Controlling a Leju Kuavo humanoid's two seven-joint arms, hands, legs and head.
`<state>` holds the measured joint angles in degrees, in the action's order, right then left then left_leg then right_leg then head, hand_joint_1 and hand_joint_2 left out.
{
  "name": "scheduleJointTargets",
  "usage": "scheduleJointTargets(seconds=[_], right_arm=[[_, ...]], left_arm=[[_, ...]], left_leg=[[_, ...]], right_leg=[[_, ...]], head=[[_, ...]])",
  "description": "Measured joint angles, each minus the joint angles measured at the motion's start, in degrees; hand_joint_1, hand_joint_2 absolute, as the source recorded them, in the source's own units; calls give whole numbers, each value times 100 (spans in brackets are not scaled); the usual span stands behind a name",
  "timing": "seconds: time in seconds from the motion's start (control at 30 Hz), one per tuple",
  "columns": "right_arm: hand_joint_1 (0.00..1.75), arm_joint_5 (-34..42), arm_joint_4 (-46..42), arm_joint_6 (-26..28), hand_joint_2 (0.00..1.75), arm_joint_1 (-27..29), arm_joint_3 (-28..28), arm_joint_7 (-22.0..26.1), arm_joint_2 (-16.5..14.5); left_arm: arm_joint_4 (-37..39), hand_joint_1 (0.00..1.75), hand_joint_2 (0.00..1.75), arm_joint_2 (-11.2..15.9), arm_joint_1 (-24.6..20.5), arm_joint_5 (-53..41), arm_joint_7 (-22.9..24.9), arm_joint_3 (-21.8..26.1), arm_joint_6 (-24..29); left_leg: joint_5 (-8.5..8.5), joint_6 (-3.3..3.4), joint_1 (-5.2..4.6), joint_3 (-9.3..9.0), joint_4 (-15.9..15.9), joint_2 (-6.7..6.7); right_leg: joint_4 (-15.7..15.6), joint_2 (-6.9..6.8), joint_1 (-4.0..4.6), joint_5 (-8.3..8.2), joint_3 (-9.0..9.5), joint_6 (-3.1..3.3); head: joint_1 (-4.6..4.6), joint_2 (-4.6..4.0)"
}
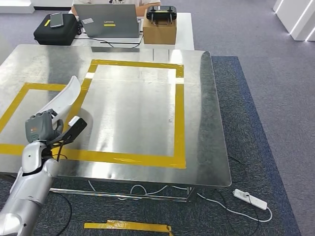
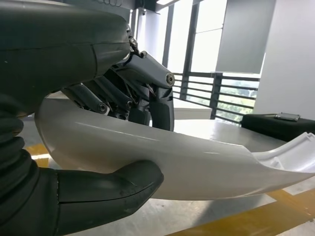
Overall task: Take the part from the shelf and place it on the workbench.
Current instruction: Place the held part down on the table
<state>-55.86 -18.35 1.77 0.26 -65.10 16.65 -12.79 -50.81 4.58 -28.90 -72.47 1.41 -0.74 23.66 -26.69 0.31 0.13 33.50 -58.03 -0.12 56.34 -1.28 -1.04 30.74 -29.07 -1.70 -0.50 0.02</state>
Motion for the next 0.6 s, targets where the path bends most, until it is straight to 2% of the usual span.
scheduleJointTargets(seconds=[0.23,0.43,0.6], right_arm=[[0,-1,12,-19,0,0,-79,1,0],[0,-26,10,-27,0,8,-202,-11,-1],[0,-69,-8,-55,0,16,-286,-37,-2]], left_arm=[[278,169,175,54,-43,-74,218,-1,5],[582,169,175,243,-54,-189,515,63,-2],[730,169,175,389,-54,-209,586,156,5]], left_leg=[[0,0,0,0,0,0],[0,0,1,0,0,0],[0,0,1,0,1,0]], right_leg=[[0,1,0,0,0,0],[0,1,1,2,0,2],[0,0,1,3,1,3]], head=[[0,0],[0,0],[0,0]])
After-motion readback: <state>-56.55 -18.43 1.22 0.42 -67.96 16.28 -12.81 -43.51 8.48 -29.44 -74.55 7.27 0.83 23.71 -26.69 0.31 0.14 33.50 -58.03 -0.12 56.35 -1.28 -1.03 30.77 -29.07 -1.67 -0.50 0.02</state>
